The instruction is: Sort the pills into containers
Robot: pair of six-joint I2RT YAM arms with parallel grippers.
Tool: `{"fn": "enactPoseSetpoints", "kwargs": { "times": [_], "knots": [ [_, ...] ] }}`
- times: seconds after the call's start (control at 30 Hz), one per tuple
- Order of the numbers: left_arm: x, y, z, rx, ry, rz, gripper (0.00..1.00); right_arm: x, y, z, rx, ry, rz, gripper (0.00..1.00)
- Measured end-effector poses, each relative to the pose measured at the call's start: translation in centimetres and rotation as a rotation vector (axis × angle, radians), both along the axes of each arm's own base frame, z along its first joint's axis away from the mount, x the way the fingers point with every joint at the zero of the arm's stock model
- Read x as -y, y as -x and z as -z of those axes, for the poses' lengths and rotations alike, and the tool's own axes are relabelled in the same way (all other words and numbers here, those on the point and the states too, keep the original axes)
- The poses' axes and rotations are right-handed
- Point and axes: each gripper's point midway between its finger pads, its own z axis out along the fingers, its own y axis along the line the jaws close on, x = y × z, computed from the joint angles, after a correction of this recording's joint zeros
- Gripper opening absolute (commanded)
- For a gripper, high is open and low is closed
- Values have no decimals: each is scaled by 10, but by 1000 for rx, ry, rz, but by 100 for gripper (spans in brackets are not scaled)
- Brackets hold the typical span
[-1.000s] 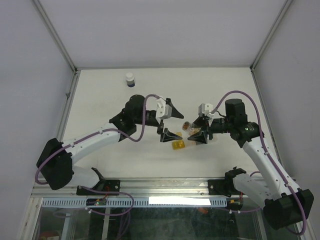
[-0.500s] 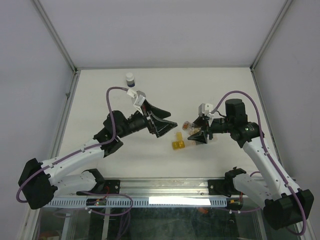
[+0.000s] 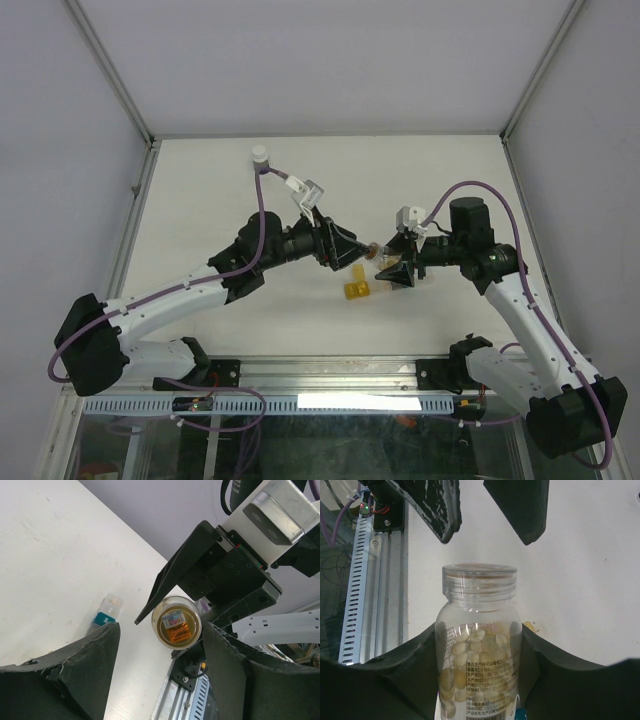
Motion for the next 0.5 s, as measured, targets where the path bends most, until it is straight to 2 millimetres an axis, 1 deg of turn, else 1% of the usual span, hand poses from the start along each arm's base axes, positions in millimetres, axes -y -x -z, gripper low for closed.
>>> {"fn": "enactPoseSetpoints", "kwargs": {
  "times": [0.27,0.37,0.5],
  "knots": [
    [16,10,1,-13,-5,56,62,0,0,0,1,0,0,0],
    [19,9,1,-15,-7,62,59,0,-1,-1,6,-2,0,0],
    [22,8,5,-22,-15,70,53,0,-1,-1,6,-2,0,0]
  ]
}}
